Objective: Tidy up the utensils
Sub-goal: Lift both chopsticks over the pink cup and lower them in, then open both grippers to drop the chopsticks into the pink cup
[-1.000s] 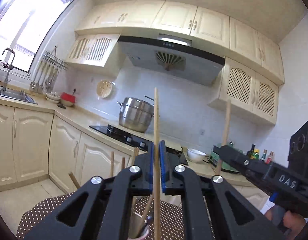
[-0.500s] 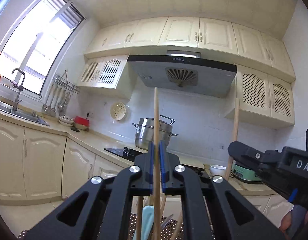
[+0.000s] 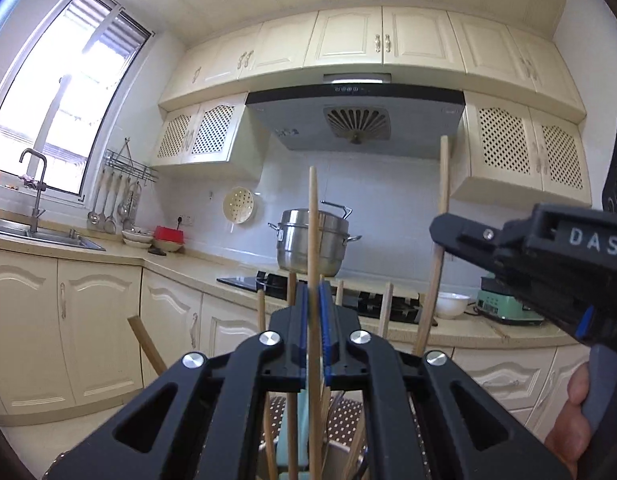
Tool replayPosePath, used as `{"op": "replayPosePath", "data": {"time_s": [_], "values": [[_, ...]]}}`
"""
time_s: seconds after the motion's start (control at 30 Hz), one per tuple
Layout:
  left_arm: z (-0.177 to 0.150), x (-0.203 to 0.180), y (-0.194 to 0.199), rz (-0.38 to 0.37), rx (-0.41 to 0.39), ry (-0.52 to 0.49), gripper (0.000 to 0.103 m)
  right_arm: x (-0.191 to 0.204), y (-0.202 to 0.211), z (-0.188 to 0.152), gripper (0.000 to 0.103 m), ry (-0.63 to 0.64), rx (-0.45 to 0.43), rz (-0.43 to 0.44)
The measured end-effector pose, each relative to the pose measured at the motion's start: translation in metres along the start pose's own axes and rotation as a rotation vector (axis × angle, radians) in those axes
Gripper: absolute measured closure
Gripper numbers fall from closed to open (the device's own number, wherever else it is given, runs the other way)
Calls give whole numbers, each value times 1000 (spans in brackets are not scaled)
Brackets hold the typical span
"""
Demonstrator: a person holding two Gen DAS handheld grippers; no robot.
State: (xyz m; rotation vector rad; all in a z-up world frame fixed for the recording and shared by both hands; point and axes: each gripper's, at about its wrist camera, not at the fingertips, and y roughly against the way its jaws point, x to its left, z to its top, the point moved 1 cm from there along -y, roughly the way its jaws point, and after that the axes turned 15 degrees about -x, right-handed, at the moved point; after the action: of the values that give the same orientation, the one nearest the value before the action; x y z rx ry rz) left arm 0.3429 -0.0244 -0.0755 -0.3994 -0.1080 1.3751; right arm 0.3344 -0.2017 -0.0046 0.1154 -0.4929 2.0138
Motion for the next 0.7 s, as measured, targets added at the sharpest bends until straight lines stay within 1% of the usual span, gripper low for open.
{"op": "replayPosePath", "data": {"time_s": [0.23, 0.37, 0.5, 0.63, 0.67, 0.7], "values": [[-8, 7, 20, 0, 95, -41, 97, 8, -2, -14, 97, 34, 22, 6], [-9, 13, 30, -10, 132, -7, 97, 13, -4, -27, 97, 57, 58, -3], [-10, 15, 32, -17, 166, 2, 97, 15, -4, -38, 97, 69, 90, -12], [-8, 18, 36, -19, 180, 12, 96, 17, -4, -44, 97, 84, 117, -20], [-7, 18, 37, -20, 182, 18, 89, 17, -4, -45, 97, 85, 122, -21], [-6, 20, 38, -19, 184, 25, 78, 18, -4, -47, 97, 88, 129, -22]]}}
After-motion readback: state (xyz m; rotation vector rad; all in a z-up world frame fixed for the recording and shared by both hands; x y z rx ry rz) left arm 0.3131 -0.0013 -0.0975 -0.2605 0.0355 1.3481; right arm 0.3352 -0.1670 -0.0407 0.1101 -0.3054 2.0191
